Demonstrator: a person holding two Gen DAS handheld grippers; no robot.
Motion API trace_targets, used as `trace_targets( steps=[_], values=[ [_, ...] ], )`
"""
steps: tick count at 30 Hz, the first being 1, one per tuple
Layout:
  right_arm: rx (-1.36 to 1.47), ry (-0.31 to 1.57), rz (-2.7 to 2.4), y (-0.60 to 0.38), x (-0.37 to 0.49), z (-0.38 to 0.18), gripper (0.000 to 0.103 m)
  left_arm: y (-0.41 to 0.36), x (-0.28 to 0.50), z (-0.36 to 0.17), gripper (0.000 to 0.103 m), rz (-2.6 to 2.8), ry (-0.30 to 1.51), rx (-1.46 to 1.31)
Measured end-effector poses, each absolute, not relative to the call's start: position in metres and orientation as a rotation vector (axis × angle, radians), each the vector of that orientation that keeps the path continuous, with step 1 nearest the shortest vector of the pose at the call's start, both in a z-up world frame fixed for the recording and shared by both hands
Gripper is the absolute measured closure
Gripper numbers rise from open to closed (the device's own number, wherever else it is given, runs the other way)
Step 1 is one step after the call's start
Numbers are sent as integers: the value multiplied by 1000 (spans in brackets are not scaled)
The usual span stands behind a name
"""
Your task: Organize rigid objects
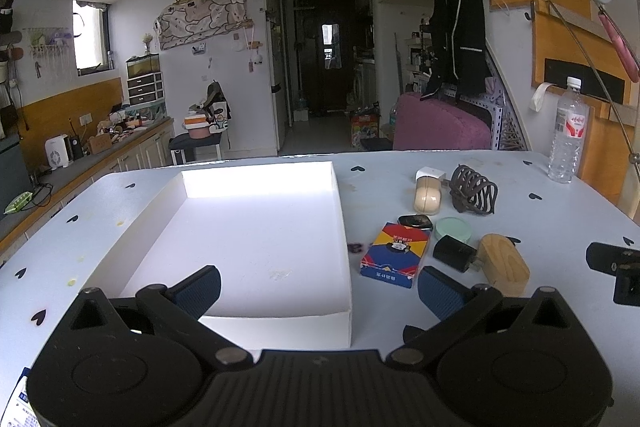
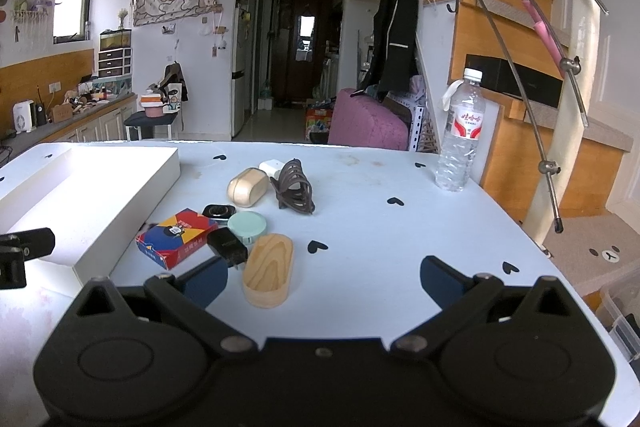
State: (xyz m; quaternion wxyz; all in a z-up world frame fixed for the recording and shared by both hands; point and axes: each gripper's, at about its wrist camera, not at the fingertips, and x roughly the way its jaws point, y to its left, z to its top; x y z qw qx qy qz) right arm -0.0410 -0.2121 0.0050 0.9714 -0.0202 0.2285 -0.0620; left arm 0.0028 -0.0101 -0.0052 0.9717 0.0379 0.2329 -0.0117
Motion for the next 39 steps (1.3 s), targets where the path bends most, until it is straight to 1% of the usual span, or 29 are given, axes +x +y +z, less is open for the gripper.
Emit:
trace_targets(
  steps=[24, 31, 39],
  values=[
    [-40, 457, -118, -208, -40, 13, 0, -6, 2, 3, 0, -22, 460, 81],
    [-44, 433, -120, -209, -42, 22, 0, 2, 3, 32, 0, -29, 382, 88],
    [-38, 424, -119, -212, -38, 25, 0, 35, 27, 72, 0, 28, 324, 83]
  ],
)
